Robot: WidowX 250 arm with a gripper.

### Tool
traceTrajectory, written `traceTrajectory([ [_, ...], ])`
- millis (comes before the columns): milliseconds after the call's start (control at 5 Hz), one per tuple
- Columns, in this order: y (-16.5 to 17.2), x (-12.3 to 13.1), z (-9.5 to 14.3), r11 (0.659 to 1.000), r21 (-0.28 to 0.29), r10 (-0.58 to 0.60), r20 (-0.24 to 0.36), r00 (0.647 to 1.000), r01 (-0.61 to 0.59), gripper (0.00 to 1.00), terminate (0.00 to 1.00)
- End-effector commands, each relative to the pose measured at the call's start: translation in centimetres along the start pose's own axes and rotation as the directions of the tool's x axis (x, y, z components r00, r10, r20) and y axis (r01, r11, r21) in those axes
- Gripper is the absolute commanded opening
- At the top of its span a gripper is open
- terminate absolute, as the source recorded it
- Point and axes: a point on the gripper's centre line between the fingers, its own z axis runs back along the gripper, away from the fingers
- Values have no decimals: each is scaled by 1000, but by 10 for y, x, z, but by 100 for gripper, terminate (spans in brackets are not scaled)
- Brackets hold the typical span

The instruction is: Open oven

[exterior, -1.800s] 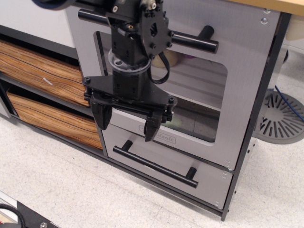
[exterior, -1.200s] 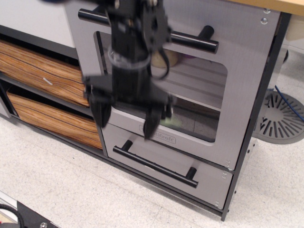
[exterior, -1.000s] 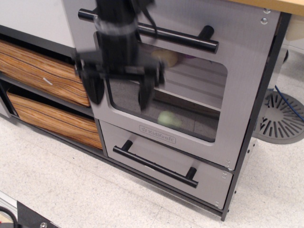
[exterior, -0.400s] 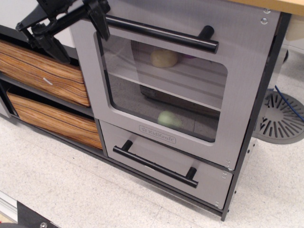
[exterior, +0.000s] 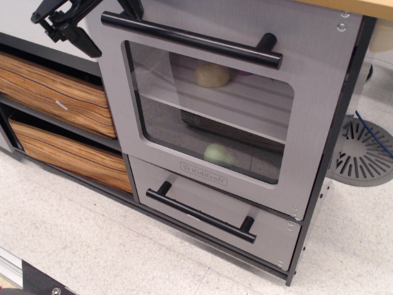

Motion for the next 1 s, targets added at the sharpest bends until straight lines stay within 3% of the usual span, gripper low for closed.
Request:
traceTrajectory([
  [0, -12, 8, -5, 998, -33, 54, 54, 997, -53, 100, 0],
  [600, 18, -9, -33, 987, 150, -65, 83, 994, 52, 100, 0],
  [800, 28, -18, -24, 982, 144, -127, 53, 990, 119, 100, 0],
])
